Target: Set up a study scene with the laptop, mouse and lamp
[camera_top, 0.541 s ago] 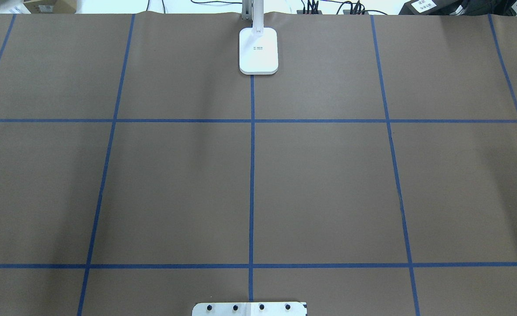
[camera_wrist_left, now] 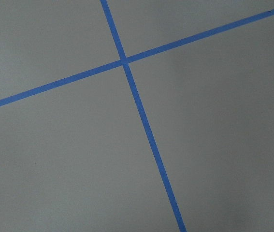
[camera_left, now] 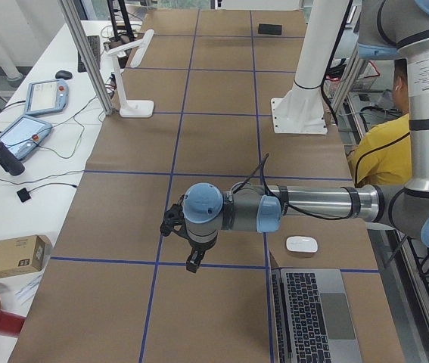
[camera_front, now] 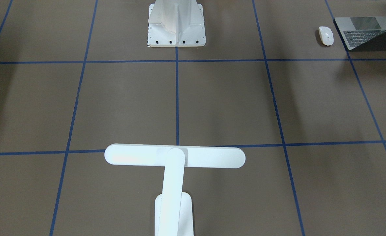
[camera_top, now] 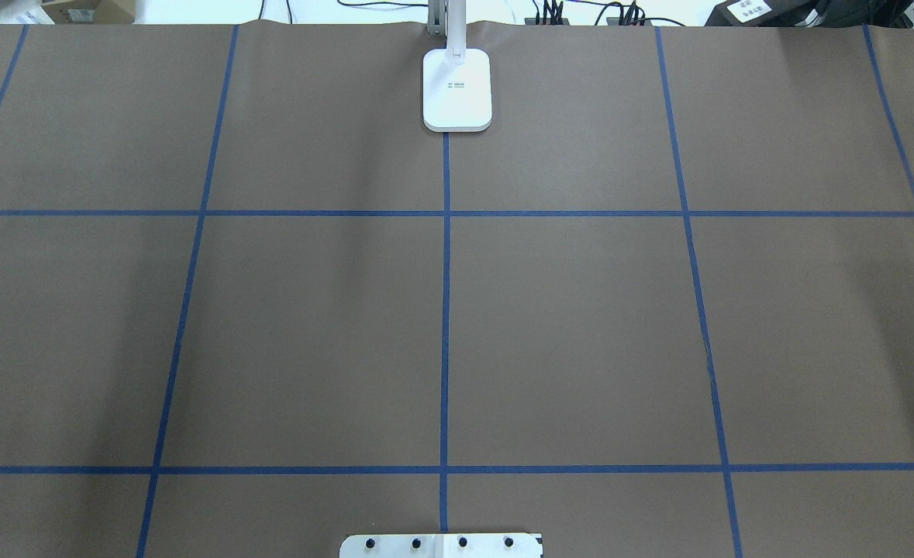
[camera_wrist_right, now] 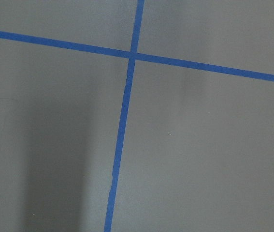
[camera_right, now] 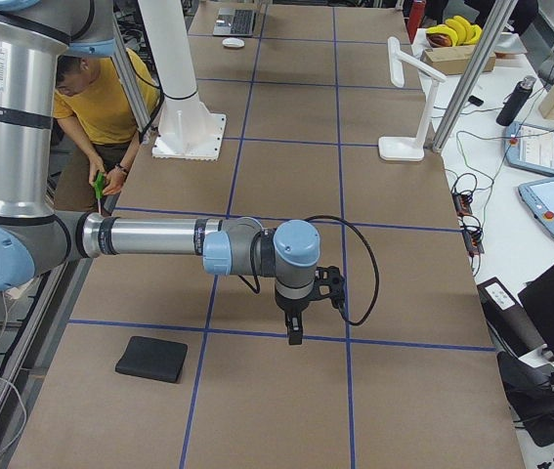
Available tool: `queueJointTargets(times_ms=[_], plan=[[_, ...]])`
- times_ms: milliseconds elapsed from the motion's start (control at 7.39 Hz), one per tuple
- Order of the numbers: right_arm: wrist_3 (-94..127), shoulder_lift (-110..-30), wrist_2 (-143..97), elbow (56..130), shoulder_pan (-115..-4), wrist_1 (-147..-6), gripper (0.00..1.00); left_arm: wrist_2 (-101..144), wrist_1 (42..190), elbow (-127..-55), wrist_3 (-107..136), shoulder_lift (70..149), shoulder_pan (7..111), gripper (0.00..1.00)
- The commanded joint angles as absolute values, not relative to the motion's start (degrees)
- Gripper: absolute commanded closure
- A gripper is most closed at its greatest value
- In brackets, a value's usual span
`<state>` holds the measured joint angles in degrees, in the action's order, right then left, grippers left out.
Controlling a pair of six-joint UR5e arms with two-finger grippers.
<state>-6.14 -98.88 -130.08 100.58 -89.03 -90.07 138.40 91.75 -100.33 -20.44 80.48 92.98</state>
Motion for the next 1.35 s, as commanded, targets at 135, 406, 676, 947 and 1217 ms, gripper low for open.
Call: queueJointTargets(times_ms=[135,406,676,947,1217], plan=[[-6.68,-98.53,-130.08,100.81,-89.03,-90.0,0.0,138.34,91.93,-99.84,-20.13,80.95,93.16,0.0],[-6.77,-98.61,-130.08,100.46,-89.03,-90.0,0.0,138.25,91.76,-99.93,-19.78,81.82,94.56,0.0],[-6.77,-98.7,-129.99,100.11,-89.03,-90.0,0.0,137.2,91.41,-99.67,-19.78,82.35,95.36,0.0],[-6.68,-98.96,-129.99,99.84,-89.03,-90.0,0.0,130.2,92.02,-98.96,-19.6,83.66,97.28,0.0],[-6.68,-98.96,-129.99,99.76,-89.03,-90.0,0.0,129.9,91.23,-96.96,-19.51,86.3,100.36,0.0]])
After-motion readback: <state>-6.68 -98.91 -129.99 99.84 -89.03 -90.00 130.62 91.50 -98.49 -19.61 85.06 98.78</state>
